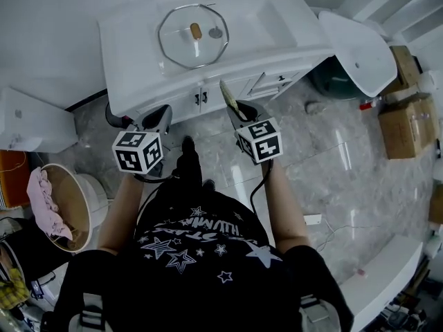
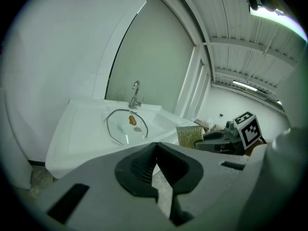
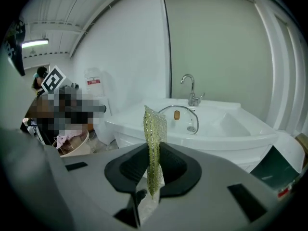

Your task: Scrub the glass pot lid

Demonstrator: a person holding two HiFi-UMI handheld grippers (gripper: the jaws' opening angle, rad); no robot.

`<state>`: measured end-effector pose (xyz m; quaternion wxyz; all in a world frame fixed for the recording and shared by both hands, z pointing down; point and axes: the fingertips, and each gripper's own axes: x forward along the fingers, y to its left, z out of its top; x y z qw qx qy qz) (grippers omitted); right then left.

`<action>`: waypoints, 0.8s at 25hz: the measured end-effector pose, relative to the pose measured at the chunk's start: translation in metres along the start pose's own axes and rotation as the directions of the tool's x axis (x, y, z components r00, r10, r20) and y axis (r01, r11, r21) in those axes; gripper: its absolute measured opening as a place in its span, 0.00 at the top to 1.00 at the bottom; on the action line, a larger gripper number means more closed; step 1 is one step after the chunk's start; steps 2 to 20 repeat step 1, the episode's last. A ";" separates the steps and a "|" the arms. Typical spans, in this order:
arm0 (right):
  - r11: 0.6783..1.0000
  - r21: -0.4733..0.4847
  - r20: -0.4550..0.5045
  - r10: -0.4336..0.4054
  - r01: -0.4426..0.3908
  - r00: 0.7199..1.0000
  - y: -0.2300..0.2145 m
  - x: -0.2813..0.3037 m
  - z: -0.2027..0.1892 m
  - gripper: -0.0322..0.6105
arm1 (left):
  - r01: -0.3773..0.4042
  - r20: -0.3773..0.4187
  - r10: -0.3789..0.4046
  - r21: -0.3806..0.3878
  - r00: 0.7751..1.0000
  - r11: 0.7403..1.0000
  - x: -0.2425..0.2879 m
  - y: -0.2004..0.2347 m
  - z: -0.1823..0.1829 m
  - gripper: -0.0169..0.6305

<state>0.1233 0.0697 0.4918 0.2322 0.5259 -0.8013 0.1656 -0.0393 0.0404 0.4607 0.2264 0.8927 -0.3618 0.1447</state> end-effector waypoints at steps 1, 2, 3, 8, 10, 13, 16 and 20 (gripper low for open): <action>1.000 0.003 -0.001 0.008 -0.008 1.000 0.000 0.003 0.000 0.85 | -0.003 -0.005 0.003 -0.001 1.000 1.000 0.002 0.003 -0.002 0.96; 1.000 0.003 -0.001 0.008 -0.008 1.000 0.000 0.003 0.000 0.85 | -0.003 -0.005 0.003 -0.001 1.000 1.000 0.002 0.003 -0.002 0.96; 1.000 0.003 -0.001 0.008 -0.008 1.000 0.000 0.003 0.000 0.85 | -0.003 -0.005 0.003 -0.001 1.000 1.000 0.002 0.003 -0.002 0.96; 1.000 0.003 -0.001 0.008 -0.008 1.000 0.000 0.003 0.000 0.85 | -0.003 -0.005 0.003 -0.001 1.000 1.000 0.002 0.003 -0.002 0.96; 1.000 0.003 -0.001 0.008 -0.008 1.000 0.000 0.003 0.000 0.85 | -0.003 -0.005 0.003 -0.001 1.000 1.000 0.002 0.003 -0.002 0.96; 1.000 0.003 -0.001 0.008 -0.008 1.000 0.000 0.003 0.000 0.85 | -0.003 -0.005 0.003 -0.001 1.000 1.000 0.002 0.003 -0.002 0.96; 1.000 0.003 -0.001 0.008 -0.008 1.000 0.000 0.003 0.000 0.85 | -0.003 -0.005 0.003 -0.001 1.000 1.000 0.002 0.003 -0.002 0.96; 1.000 0.003 -0.001 0.008 -0.008 1.000 0.000 0.003 0.000 0.85 | -0.003 -0.005 0.003 -0.001 1.000 1.000 0.002 0.003 -0.002 0.96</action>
